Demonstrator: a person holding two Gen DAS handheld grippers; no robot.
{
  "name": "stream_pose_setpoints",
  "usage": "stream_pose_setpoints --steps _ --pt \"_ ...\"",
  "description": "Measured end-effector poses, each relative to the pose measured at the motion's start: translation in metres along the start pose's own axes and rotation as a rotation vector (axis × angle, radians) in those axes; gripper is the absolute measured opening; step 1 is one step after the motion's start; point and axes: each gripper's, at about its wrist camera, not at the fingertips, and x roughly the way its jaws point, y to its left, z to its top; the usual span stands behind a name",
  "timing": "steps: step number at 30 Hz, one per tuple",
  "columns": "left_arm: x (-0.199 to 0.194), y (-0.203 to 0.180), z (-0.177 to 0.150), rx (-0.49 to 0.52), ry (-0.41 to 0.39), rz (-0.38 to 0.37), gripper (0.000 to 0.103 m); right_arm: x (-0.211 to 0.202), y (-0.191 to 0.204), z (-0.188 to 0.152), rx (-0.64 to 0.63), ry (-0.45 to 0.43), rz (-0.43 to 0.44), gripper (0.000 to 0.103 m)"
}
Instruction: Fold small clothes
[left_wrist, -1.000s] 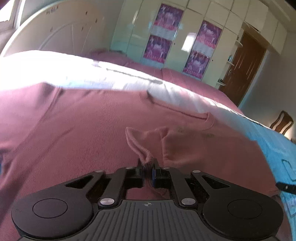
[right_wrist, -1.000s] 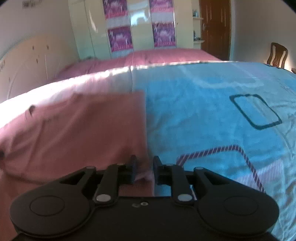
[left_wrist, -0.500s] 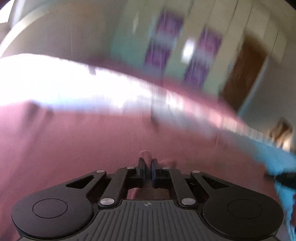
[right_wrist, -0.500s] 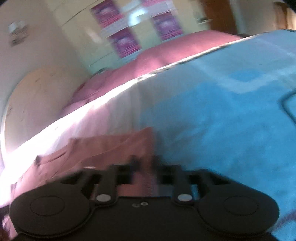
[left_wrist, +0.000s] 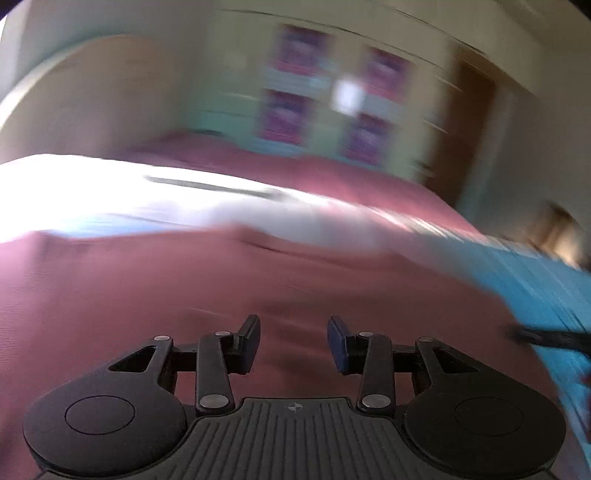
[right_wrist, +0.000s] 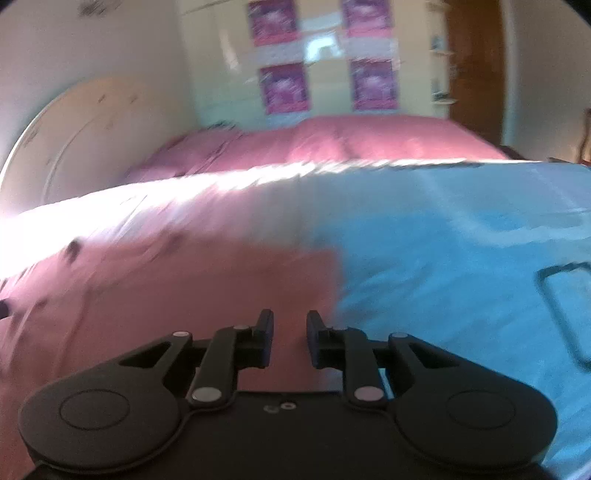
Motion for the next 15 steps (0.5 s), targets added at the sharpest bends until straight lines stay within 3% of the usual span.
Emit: stream_pose_setpoints --steps 3,6,9,11,12,15 --pt "0.01 -0.042 -0.015 0.029 0.047 -0.076 0.039 -0.002 0.043 -0.02 -0.044 0.038 0.082 0.022" --pt "0.017 -0.047 -0.025 0.02 0.091 -0.05 0.04 -0.013 0.069 -0.036 -0.097 0.043 0.129 0.021" --pt "0.003 -0.024 -0.027 0.041 0.074 0.011 0.04 -0.029 0.056 -0.046 -0.089 0.041 0.086 0.015" --pt "-0.006 0.0 -0.03 0.04 0.068 0.044 0.039 -0.042 0.032 -0.048 -0.054 0.023 -0.026 0.015" --pt "-0.01 0.01 -0.03 0.026 0.068 0.007 0.039 -0.05 0.017 -0.049 -0.028 0.02 -0.079 0.009" --pt "-0.014 0.002 -0.028 0.052 0.054 0.009 0.04 -0.058 0.0 -0.053 0.011 0.04 -0.07 0.011"
